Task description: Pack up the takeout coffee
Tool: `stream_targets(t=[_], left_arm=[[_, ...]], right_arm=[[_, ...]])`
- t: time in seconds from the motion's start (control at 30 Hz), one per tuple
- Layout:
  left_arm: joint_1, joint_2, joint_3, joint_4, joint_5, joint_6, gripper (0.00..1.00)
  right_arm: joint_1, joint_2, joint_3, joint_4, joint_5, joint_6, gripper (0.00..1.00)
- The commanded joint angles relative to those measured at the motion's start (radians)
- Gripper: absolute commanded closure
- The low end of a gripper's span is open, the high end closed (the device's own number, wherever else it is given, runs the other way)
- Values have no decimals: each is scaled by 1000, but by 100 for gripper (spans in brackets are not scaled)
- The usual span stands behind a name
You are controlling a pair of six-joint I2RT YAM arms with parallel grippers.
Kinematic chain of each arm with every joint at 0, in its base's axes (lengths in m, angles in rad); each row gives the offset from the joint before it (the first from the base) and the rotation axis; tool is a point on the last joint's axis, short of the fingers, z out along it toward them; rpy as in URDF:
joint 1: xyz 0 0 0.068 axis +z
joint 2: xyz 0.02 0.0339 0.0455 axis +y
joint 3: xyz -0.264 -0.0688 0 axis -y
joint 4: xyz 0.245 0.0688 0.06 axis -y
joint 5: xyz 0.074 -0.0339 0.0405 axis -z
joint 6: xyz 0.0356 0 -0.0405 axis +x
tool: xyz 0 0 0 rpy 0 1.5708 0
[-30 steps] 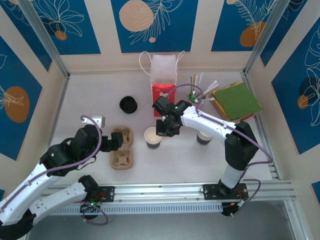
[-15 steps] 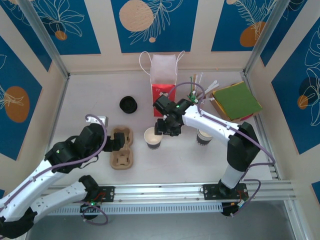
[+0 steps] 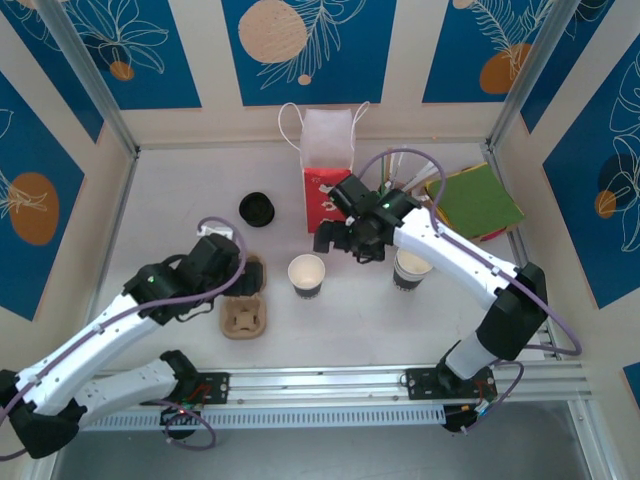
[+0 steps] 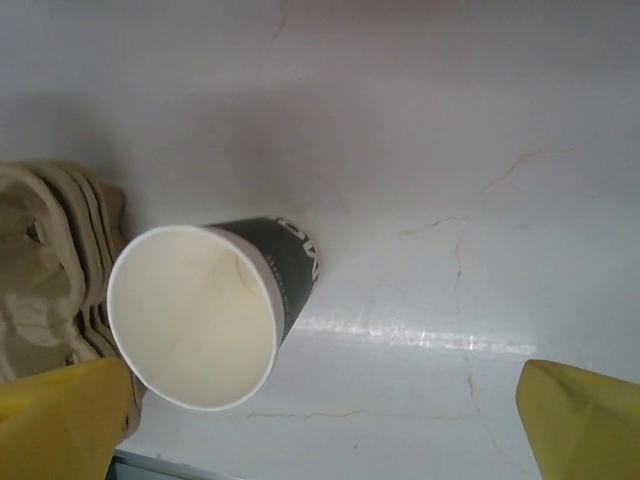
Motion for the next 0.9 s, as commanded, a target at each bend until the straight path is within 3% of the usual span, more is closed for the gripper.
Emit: stream_targets(t=[0.0,0.17,0.3,0.53,0.87], left_arm=[[58,60,60,52,58,-13,0],[185,218,128,95,197,-26,0],[242,367,216,107,219,-8,1],[341,626,394,136,277,8,12],[406,960,650,126,308,50,33]], right_arm=[[-44,-53,30,2,-40,-45,1],[-79,-113,2,76,-72,-169,1],[-112,-140,1,82,-101,-254,1],[-147,-207,-40,118,-122,-308,1],[-176,-271,-107,163,-126,-277,1]])
